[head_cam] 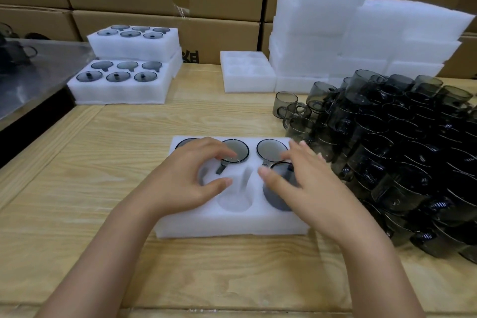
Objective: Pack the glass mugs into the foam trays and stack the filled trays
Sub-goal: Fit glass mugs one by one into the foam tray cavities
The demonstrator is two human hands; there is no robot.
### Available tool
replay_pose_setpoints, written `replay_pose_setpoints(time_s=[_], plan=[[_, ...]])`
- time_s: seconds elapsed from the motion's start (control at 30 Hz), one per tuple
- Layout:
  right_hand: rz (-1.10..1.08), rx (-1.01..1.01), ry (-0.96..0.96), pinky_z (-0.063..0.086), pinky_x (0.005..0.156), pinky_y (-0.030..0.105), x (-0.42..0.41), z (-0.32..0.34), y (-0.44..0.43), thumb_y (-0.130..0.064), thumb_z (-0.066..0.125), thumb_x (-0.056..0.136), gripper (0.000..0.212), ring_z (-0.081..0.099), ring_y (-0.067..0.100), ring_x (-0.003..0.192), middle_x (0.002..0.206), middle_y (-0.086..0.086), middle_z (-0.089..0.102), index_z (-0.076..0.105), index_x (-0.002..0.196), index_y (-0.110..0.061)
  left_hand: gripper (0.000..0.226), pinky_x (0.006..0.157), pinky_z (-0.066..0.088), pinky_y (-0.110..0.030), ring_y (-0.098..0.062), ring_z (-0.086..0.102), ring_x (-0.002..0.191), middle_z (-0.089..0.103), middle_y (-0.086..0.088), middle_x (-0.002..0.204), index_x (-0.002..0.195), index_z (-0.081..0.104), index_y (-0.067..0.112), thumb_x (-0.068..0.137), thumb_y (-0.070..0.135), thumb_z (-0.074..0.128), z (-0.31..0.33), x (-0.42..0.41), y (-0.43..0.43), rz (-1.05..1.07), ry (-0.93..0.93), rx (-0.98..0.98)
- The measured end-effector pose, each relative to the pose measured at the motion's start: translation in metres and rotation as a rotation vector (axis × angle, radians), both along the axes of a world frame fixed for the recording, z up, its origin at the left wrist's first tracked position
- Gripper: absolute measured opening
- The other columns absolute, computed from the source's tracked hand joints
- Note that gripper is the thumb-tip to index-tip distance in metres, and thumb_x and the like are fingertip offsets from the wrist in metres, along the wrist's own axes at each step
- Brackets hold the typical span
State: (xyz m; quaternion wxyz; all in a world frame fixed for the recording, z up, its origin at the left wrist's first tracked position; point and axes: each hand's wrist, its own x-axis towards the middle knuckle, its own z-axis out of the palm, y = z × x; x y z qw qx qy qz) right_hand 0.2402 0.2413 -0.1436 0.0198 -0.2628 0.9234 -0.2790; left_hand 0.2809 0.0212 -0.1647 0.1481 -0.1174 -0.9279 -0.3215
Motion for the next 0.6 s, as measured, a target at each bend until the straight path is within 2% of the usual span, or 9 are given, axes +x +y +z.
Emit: replay_pose_setpoints(time_s=[0.03, 0.1, 0.2, 0.3, 0.5, 0.6], plan=[[-0.028, 0.001, 0.046, -0.001, 0.114, 0.027, -0.003, 0.002, -0.006, -0.076, 0.016, 0.073, 0.082, -0.001, 0.006, 0.144, 0.157, -0.004, 0.014, 0.039, 0.135, -0.026, 0.038, 0.096, 0.036, -0.012, 0.004, 0.051, 0.113, 0.059, 0.019, 0.117, 0.115, 0.063, 0.028, 0.077, 0.034, 0.065, 0.000, 0.000, 0.000, -0.003, 0.003, 0.002], [-0.015, 0.045, 0.083, -0.003, 0.114, 0.030, -0.012, 0.005, -0.021, -0.066, 0.013, 0.084, 0.075, -0.004, 0.009, 0.145, 0.159, -0.003, 0.008, 0.029, 0.144, -0.024, 0.038, 0.096, 0.037, -0.014, 0.002, 0.052, 0.113, 0.060, 0.018, 0.116, 0.115, 0.064, 0.027, 0.078, 0.033, 0.065, 0.001, -0.001, 0.000, -0.009, 0.010, 0.003], [0.042, 0.252, -0.001, -0.007, 0.115, 0.037, -0.024, 0.002, -0.032, -0.057, 0.012, 0.094, 0.062, -0.015, 0.012, 0.144, 0.159, -0.006, -0.005, 0.012, 0.150, -0.031, 0.037, 0.096, 0.038, -0.015, 0.002, 0.053, 0.112, 0.061, 0.015, 0.115, 0.114, 0.065, 0.024, 0.078, 0.031, 0.065, 0.001, 0.000, 0.001, -0.016, 0.021, 0.001], [0.042, 0.373, -0.009, -0.009, 0.114, 0.042, -0.028, -0.002, -0.034, -0.050, 0.010, 0.098, 0.053, -0.018, 0.013, 0.143, 0.158, -0.009, -0.009, 0.004, 0.149, -0.037, 0.037, 0.095, 0.037, -0.012, 0.003, 0.053, 0.111, 0.061, 0.016, 0.114, 0.114, 0.065, 0.024, 0.078, 0.031, 0.064, 0.001, 0.000, 0.001, -0.020, 0.030, -0.001], [0.009, 0.377, 0.097, -0.010, 0.114, 0.047, -0.016, -0.022, -0.033, -0.054, 0.007, 0.096, 0.055, -0.019, 0.014, 0.143, 0.157, -0.013, -0.013, -0.003, 0.148, -0.039, 0.031, 0.092, 0.041, -0.015, 0.002, 0.057, 0.105, 0.064, 0.016, 0.110, 0.109, 0.067, 0.022, 0.080, 0.029, 0.062, 0.002, -0.001, 0.003, 0.008, 0.038, 0.066], [-0.007, 0.364, 0.092, -0.009, 0.114, 0.048, -0.016, -0.028, -0.031, -0.055, 0.008, 0.095, 0.057, -0.020, 0.012, 0.143, 0.156, -0.016, -0.016, -0.002, 0.148, -0.037, 0.015, 0.082, 0.045, -0.012, 0.002, 0.062, 0.094, 0.070, 0.014, 0.098, 0.097, 0.070, 0.023, 0.083, 0.017, 0.067, 0.002, 0.000, 0.003, 0.077, 0.106, 0.249]])
